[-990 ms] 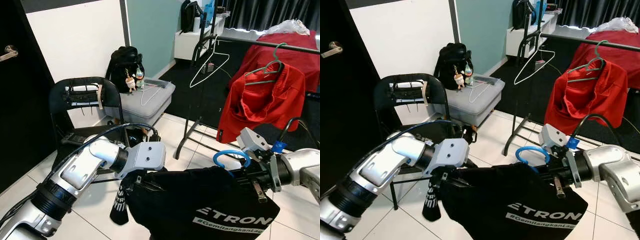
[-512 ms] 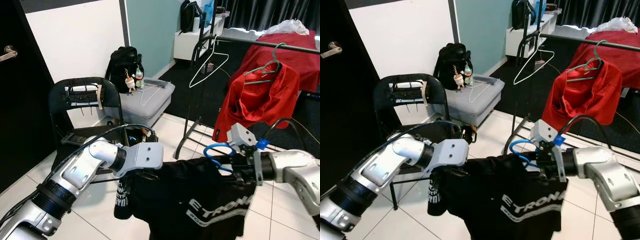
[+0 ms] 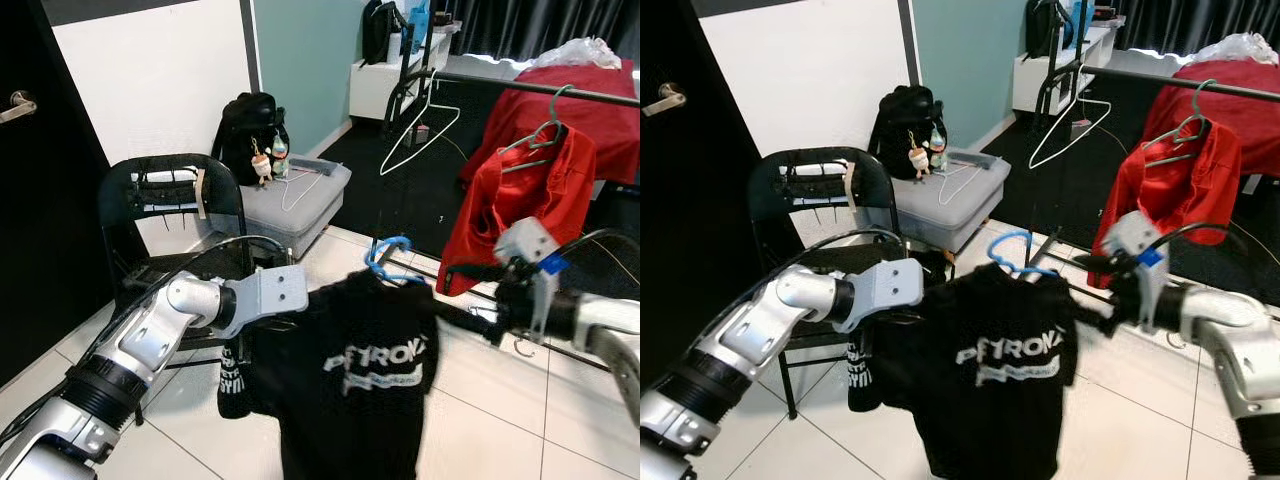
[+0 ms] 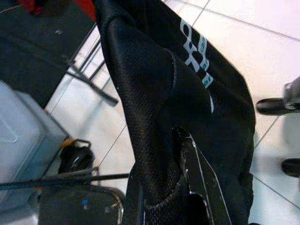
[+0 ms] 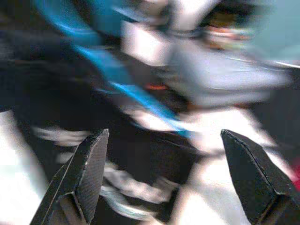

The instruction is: Hang hanger

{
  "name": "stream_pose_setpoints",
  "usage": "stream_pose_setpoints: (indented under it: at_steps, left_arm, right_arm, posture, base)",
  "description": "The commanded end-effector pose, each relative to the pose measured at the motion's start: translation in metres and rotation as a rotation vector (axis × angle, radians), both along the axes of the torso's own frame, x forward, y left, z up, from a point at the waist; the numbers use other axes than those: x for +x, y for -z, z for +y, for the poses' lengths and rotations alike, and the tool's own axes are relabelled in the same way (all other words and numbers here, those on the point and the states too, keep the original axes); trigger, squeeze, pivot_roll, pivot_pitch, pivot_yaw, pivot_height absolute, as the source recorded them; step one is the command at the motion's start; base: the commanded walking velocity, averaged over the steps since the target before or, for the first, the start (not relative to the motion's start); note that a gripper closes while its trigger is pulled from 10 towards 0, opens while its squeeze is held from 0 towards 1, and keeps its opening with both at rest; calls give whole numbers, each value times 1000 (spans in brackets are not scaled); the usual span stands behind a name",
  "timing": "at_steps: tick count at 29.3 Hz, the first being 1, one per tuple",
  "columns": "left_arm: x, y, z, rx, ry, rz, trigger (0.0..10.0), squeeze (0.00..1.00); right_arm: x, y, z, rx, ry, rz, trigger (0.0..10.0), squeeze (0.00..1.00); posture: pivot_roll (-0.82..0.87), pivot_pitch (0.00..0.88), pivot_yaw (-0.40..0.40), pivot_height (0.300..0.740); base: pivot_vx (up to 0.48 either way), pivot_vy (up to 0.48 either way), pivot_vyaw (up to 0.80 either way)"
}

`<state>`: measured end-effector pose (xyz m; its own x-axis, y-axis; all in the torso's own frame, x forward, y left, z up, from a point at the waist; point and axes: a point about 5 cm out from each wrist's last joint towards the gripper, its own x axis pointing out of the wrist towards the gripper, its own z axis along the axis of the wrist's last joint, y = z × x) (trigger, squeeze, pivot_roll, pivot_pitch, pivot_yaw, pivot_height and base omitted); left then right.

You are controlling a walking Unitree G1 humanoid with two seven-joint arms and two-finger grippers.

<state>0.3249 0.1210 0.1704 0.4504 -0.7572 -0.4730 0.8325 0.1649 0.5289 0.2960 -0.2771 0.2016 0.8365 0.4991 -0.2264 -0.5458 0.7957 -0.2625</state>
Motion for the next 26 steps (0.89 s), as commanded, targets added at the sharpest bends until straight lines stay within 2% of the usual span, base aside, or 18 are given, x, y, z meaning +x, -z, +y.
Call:
stream_pose_setpoints:
  at_steps: [1,4,7,9,10,12,13,15,16,17,18,19,20,21,22,23,24,26]
  left_arm:
    - [5,-2,8,-17,-64,-17,0,0]
    - [8,0,9,-24,-114,-43,0,0]
    - [10,1,9,-24,-128,-56,0,0]
    - [12,0,-3,-109,-184,-122,0,0]
    - [11,-4,-11,-190,-199,-141,0,0]
    - [5,-13,-28,-367,-192,-145,0,0]
    - [5,-13,-28,-367,-192,-145,0,0]
    - [-2,-22,-40,-521,-169,-129,0,0]
    - [-2,-22,-40,-521,-169,-129,0,0]
    - [-4,-24,-42,-554,-162,-125,0,0]
    - [-4,-24,-42,-554,-162,-125,0,0]
    - [-6,-25,-44,-578,-143,-122,0,0]
    - [-6,-25,-44,-578,-143,-122,0,0]
    - [-9,-26,-45,-586,-120,-125,392,0]
    - [-9,-26,-45,-586,-120,-125,392,0]
    - [-10,-27,-46,-590,-105,-128,6314,0]
    - [-11,-28,-46,-600,-95,-129,10000,0]
    - [-12,-29,-46,-606,-93,-129,10000,0]
  right_arm:
    - [3,0,-9,-16,106,-44,10000,1000]
    - [8,-4,-23,2,284,-131,10000,1000]
    - [10,-6,-26,30,340,-164,10000,1000]
    - [17,-1,-20,309,485,-230,10000,910]
    - [20,8,-10,447,506,-207,10000,27]
    - [25,29,24,655,433,-119,10000,0]
    - [25,29,24,655,433,-119,10000,0]
    - [27,40,54,892,345,-53,10000,0]
    - [27,40,54,892,345,-53,10000,0]
    - [28,41,61,964,330,-44,10000,0]
    - [28,41,61,964,330,-44,10000,0]
    - [29,41,67,1056,314,-42,10000,0]
    - [29,41,67,1056,314,-42,10000,0]
    - [32,38,71,1139,306,-55,10000,0]
    - [32,38,71,1139,306,-55,10000,0]
    - [34,34,71,1203,303,-73,10000,0]
    - [37,29,70,1261,306,-101,10000,0]
    - [39,25,69,1291,311,-119,10000,0]
  posture:
    - [-157,0,53,740]
    - [-158,0,53,740]
    - [-158,0,53,740]
    - [-162,0,57,740]
    - [-162,0,59,740]
    - [-160,0,58,740]
    - [-160,0,58,740]
    - [-146,0,55,740]
    - [-146,0,55,740]
    - [-146,0,55,740]
    - [-146,0,55,740]
    - [-146,0,55,740]
    - [-146,0,55,740]
    - [-141,0,56,740]
    - [-141,0,56,740]
    - [-139,0,57,740]
    - [-138,0,57,740]
    - [-138,0,57,740]
  base:
    - [0,0,0]
    - [0,0,0]
    - [0,0,0]
    - [0,0,0]
    - [0,0,0]
    - [0,0,0]
    - [0,0,0]
    - [0,0,0]
    - [0,0,0]
    - [0,0,0]
    - [0,0,0]
    - [0,0,0]
    - [0,0,0]
    - [0,0,0]
    - [0,0,0]
    - [0,0,0]
    - [0,0,0]
    - [0,0,0]
